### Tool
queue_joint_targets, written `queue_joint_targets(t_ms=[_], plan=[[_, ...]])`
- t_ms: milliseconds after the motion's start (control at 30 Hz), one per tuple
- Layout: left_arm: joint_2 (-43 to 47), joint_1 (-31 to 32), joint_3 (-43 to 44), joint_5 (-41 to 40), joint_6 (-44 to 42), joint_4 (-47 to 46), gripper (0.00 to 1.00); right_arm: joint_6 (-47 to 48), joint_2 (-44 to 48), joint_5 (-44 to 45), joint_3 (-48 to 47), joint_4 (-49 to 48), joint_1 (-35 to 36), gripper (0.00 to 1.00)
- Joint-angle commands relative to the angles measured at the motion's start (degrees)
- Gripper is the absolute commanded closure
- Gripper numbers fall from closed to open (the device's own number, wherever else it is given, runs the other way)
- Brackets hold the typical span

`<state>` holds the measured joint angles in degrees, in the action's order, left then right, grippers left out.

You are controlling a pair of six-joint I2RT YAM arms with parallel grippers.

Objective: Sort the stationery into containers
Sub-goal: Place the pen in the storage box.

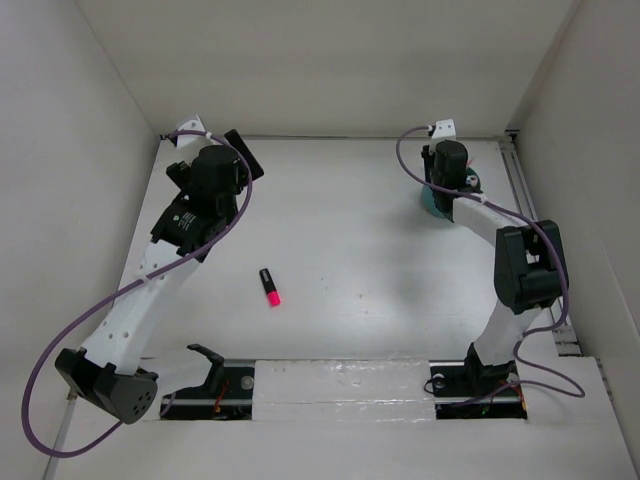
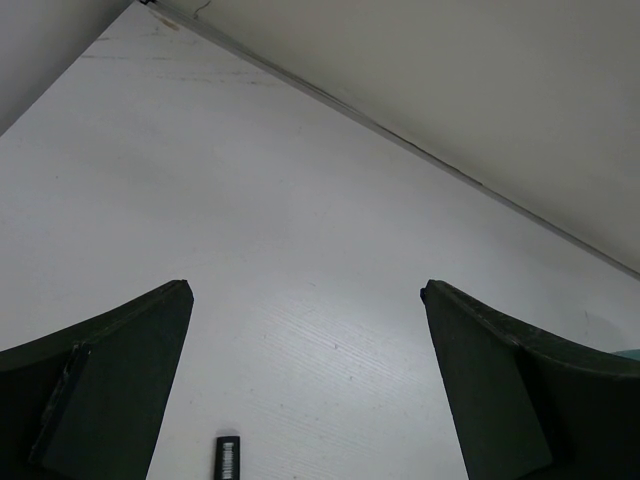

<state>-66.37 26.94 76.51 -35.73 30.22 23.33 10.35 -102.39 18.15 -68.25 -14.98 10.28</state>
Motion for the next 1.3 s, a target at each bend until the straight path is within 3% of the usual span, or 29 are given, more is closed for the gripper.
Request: queue_joint_targets(t_ms=[0,133,300,333,467,800,1000,1133,1267], plan=[[0.54,0.04,-0.31,0.48,-0.86,-1.71,0.00,0.46,-0.53,1.10,-2.94,-1.89,0.70,0.94],[0.54,0.04,-0.31,0.48,-0.86,-1.71,0.00,0.46,-0.53,0.39,-3.47,-1.89,0.70,0.83],[0.54,0.04,-0.31,0.48,-0.86,-1.71,0.00,0.46,-0.53,1.09,-3.47,-1.36,0.70,0.80],[0.54,0.04,-0.31,0.48,-0.86,-1.71,0.00,0.46,-0.53,1.10,-2.95,-1.36,0.70,0.73],[0.54,0.04,-0.31,0.48,-0.86,-2.24,0.00,0.46,-0.53,1.10,-2.94,-1.36,0.70,0.72],[1.07,0.04,-0.31,0.48,-1.39,-2.24,0.00,0.46,-0.01,1.10,-2.42,-1.36,0.18,0.50],[1.07,0.04,-0.31,1.01,-1.39,-2.24,0.00,0.46,0.52,-0.22,-2.42,-1.36,0.18,0.49],[1.07,0.04,-0.83,0.49,-1.39,-2.24,0.00,0.98,2.63,-0.22,-3.20,0.39,2.72,0.45],[0.54,0.04,-0.84,-0.66,-0.87,-2.24,0.00,1.69,4.92,1.79,-6.36,4.51,9.38,0.32]])
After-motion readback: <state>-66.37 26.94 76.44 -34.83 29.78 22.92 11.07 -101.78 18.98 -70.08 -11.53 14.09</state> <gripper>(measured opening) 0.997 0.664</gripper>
